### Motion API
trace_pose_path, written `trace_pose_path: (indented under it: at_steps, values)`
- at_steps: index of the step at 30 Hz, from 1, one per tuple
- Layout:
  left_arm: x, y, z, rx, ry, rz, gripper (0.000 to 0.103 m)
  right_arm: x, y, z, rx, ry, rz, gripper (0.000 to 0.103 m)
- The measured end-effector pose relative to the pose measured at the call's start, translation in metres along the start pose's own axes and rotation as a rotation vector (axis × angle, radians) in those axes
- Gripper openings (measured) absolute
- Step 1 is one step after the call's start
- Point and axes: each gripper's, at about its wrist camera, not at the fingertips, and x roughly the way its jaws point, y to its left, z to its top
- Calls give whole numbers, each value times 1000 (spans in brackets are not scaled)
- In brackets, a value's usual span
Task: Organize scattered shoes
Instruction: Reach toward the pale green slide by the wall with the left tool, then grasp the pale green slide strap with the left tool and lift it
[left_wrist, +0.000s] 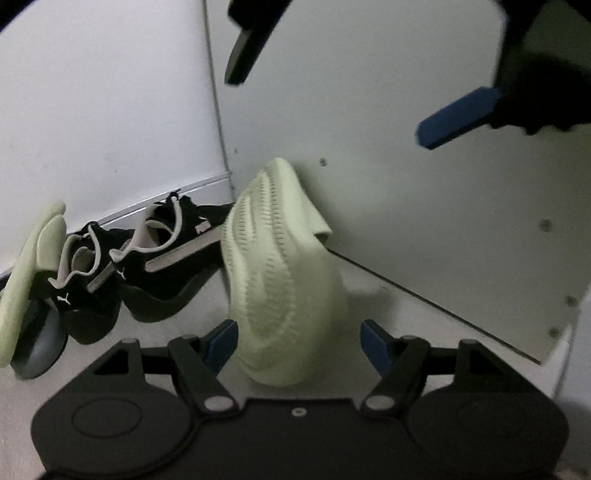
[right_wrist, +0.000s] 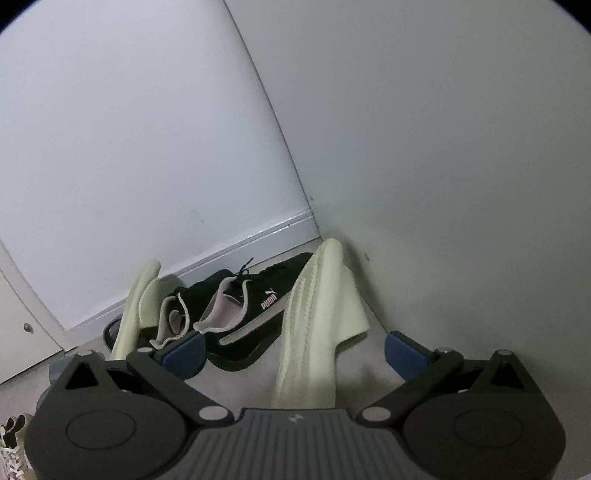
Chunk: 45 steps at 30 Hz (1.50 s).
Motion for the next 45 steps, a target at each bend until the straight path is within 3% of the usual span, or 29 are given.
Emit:
trace_pose_path:
  at_steps: [4,7,11,18,21,29,35,40,43,45]
  values:
    - [7,13,1,-107,-3,-55,55,-1,-1,1,3,5,2,102]
    - [-6,25,-3,-206,-56,-73,44,0,-2,1,14,4,2,102]
    - [-20,64,-6,-433,-80,-112,39,1,0,0,14,5,17,102]
    - [-22,99,-13,-547,-64,-29,39,-2,4,-1,18,3,23,102]
    - [-10,97,-8,-496,-62,13,43,-1,4,-2,24,13,22,102]
    - [0,102,-11,-562,-75,-49,35,5,-2,-1,56,37,9,102]
    - [-63,124,-44,-617,-103,-76,34,7,-3,-1,57,45,15,102]
    - [-131,158,-78,-736,-102,-35,33,7,3,-2,25,51,12,102]
    - [-169,180,-104,-893,-97,4,33,5,9,-4,-5,62,13,102]
    - [-189,200,-131,-1056,-83,57,36,6,15,-7,-41,76,8,102]
